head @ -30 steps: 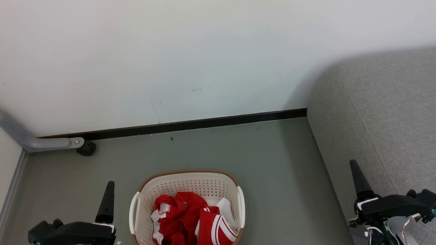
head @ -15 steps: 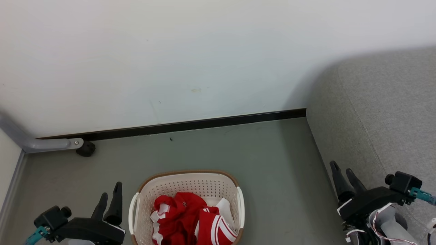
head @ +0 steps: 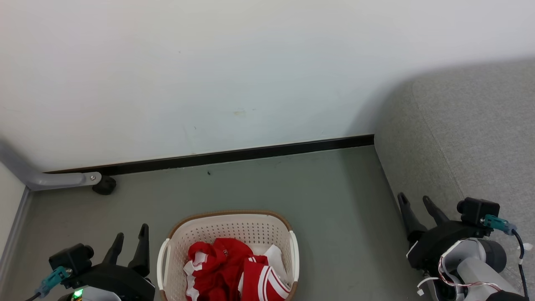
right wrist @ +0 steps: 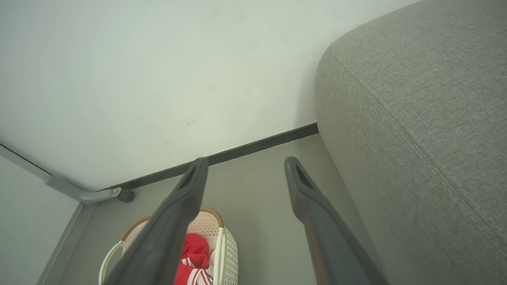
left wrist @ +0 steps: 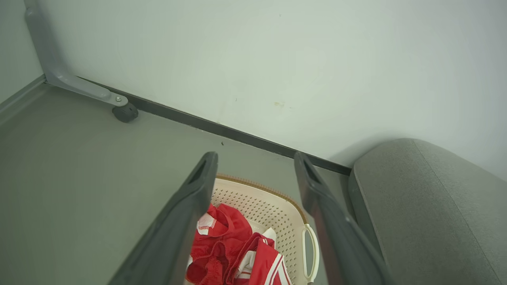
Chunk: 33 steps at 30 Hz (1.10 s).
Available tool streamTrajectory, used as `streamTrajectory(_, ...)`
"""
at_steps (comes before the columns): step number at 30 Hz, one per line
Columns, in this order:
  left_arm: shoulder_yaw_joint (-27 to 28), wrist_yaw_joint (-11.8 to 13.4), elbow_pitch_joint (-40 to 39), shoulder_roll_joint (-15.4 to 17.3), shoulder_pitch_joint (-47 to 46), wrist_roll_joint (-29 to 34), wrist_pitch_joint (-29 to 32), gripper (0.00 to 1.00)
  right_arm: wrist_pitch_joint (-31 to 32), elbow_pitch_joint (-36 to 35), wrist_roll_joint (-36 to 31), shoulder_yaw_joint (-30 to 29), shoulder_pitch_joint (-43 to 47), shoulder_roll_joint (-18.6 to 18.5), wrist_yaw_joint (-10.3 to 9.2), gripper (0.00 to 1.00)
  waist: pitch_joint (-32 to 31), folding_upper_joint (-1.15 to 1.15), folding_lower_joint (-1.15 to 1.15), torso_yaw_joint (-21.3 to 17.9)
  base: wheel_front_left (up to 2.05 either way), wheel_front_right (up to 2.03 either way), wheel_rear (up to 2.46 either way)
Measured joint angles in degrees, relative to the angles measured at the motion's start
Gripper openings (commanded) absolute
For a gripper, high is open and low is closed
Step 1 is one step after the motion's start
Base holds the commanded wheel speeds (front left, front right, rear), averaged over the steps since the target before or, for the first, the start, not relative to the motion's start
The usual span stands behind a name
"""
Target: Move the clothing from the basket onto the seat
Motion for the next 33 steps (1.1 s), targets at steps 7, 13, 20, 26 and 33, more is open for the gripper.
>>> streamTrajectory(7, -0.67, 0.30, 0.97, 0.68, -0.41, 5.24, -1.47, 1.00, -1.48, 1.97, -4.74, 2.33, -2.13, -0.65, -0.67, 1.00, -0.17, 0.00, 0.00, -0.16, 0.00, 0.00, 0.00)
streamTrajectory(13, -0.90, 0.55, 1.75, 1.13, -1.42, 9.50, -2.55, 1.00, -2.53, 3.19, -8.80, 4.31, -3.91, -1.35, -0.94, 1.00, -0.16, 0.00, 0.00, -0.34, 0.00, 0.00, 0.00)
streamTrajectory(20, -0.81, 1.02, 2.79, 1.76, -2.10, 15.01, -4.05, 1.00, -4.12, 4.68, -13.30, 5.88, -5.78, -2.14, -2.11, 1.00, -0.11, 0.00, 0.00, -0.49, 0.00, 0.00, 0.00)
streamTrajectory(26, 1.20, 2.49, 3.47, 1.75, -2.65, 18.38, -5.34, 1.00, -5.16, 6.14, -17.24, 6.45, -7.15, -3.26, -3.91, 1.00, -0.16, 0.00, 0.00, -0.60, 0.00, 0.00, 0.00)
streamTrajectory(33, 3.59, 2.99, 3.74, 1.77, -2.68, 20.53, -6.03, 1.00, -6.01, 6.34, -19.01, 4.44, -7.85, -4.26, -5.89, 1.00, -0.23, 0.00, 0.00, -0.72, 0.00, 0.00, 0.00)
